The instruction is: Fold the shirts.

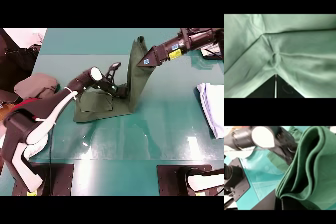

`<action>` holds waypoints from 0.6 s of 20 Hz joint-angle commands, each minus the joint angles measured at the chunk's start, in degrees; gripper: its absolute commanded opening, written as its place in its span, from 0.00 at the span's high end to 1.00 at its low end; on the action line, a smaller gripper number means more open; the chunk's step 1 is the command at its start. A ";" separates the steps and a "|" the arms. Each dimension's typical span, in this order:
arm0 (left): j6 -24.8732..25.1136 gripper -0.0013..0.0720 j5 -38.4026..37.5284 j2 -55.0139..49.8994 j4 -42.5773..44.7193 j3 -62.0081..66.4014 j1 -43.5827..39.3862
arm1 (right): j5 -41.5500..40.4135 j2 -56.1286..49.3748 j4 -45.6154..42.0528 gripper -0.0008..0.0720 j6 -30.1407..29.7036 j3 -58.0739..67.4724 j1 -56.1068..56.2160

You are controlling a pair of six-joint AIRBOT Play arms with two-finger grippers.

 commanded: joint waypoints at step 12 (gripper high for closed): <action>0.15 0.95 -15.06 31.89 21.86 0.04 26.69 | -22.23 -15.93 -0.74 0.95 -6.64 1.05 29.66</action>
